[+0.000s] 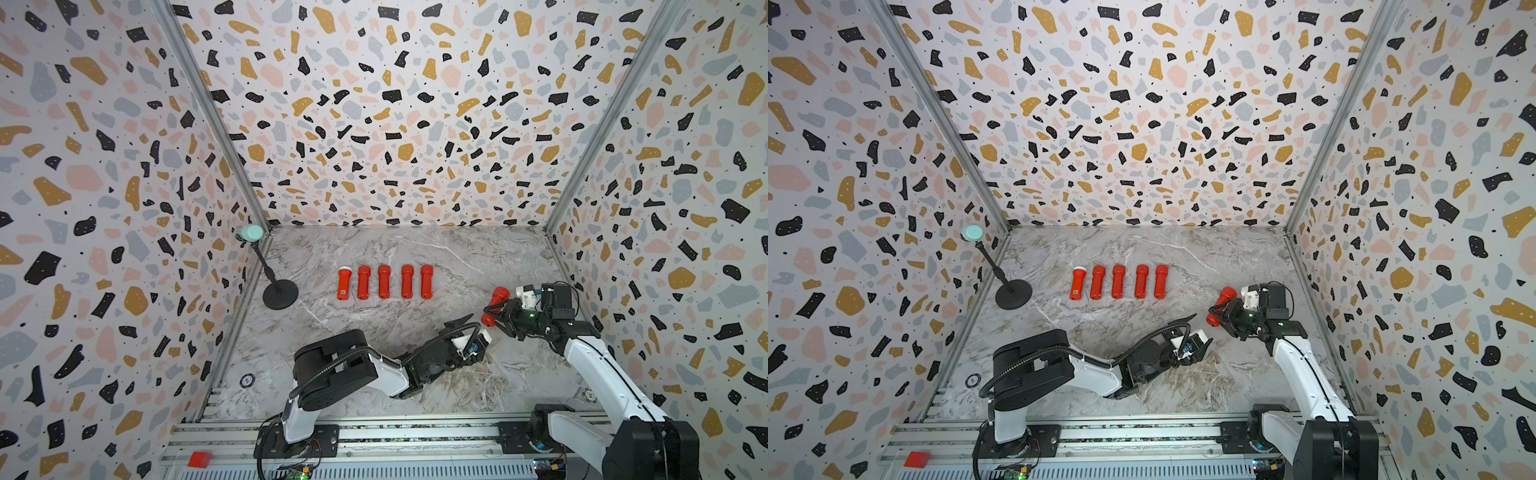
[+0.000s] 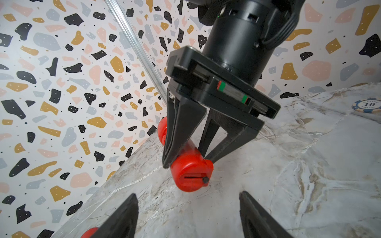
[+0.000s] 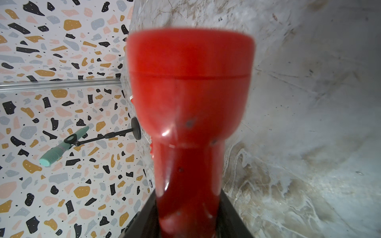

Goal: Close the plug at the bottom of the flashlight
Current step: Pick up the flashlight from the center of the board.

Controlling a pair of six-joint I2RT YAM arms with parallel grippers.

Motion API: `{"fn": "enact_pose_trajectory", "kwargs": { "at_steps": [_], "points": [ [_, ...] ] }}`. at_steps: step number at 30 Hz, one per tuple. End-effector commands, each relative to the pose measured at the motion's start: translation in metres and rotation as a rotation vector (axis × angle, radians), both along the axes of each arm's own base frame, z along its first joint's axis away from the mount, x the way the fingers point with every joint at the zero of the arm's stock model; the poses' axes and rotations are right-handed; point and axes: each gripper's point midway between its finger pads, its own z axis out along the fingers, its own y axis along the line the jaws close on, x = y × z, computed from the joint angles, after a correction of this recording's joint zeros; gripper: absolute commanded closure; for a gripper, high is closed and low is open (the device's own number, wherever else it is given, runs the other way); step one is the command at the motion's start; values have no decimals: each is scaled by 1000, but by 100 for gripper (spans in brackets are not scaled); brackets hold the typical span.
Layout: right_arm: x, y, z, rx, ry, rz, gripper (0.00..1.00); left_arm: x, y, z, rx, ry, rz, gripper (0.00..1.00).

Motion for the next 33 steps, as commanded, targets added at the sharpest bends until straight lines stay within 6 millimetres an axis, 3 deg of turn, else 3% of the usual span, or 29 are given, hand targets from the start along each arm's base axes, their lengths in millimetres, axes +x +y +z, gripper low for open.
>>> {"fn": "enact_pose_trajectory", "kwargs": {
  "at_steps": [1, 22, 33],
  "points": [
    [6, 3, 18, -3, -53, 22, 100, -4, -10, 10, -24, -39, -25, 25],
    [4, 7, 14, -10, -43, 40, 100, -2, -26, -7, 64, -99, -42, 50],
    [3, 10, 15, -9, -41, 49, 100, 8, -19, -3, 49, -119, 24, 52]
  ]
}}
